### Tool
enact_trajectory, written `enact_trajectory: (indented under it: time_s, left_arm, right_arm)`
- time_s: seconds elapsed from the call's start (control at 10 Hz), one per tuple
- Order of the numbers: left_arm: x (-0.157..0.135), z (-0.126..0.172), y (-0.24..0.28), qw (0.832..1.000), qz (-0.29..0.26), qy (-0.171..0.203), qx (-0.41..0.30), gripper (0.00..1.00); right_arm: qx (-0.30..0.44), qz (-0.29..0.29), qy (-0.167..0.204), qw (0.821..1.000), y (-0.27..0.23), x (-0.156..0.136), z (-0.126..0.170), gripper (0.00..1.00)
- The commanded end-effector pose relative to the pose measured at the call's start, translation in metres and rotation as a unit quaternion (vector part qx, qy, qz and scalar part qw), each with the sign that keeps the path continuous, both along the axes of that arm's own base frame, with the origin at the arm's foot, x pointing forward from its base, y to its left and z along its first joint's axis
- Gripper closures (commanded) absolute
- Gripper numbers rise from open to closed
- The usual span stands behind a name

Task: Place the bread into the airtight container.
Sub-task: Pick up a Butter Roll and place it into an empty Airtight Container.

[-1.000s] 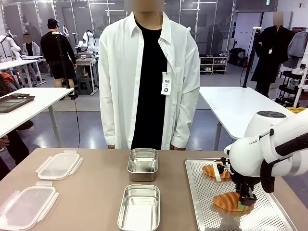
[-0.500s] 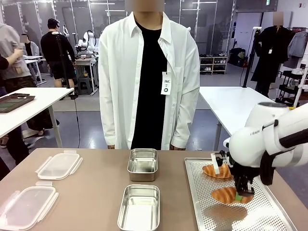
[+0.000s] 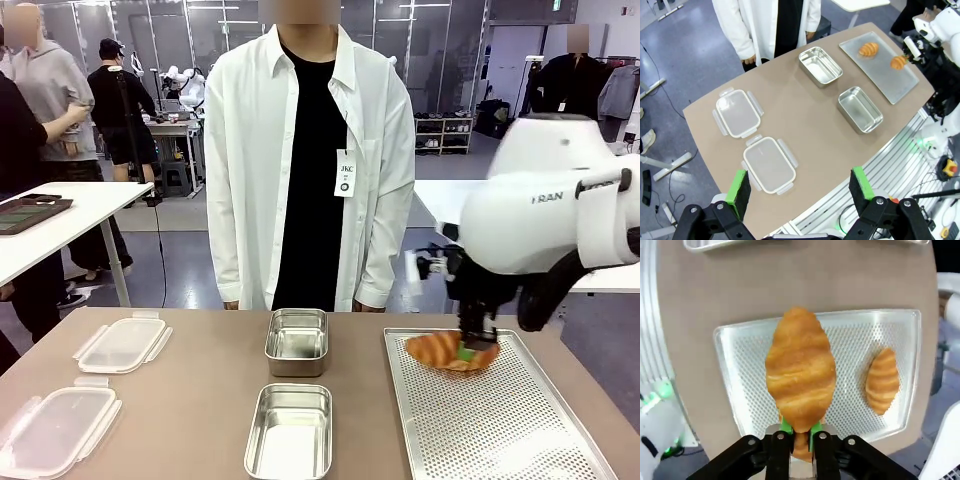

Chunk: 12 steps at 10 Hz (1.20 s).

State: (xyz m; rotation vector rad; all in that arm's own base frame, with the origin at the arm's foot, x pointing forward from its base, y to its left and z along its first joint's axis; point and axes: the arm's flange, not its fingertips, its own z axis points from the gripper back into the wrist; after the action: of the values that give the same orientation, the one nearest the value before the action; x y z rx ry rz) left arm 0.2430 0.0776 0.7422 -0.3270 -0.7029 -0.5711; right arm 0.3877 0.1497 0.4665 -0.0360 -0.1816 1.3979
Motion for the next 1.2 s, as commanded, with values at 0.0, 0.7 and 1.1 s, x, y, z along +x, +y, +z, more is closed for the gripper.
enact_trajectory:
  time_s: [0.0,0.7,1.1]
  left_arm:
    - [-0.001,0.001,0.000,1.000,-0.006,-0.001,0.005,0.00]
    - [-0.001,0.001,0.000,1.000,-0.006,-0.001,0.005,0.00]
    - [-0.001,0.001,0.000,1.000,-0.006,-0.001,0.005,0.00]
  right_arm:
    - [-0.010,-0.019,-0.005,1.000,0.059,-0.012,0.003,0.86]
    - [0.009,-0.058,-0.026,0.998,0.209,-0.038,-0.041,0.86]
    - [0.012,-0.038,-0.014,0.999,0.201,-0.040,-0.038,0.86]
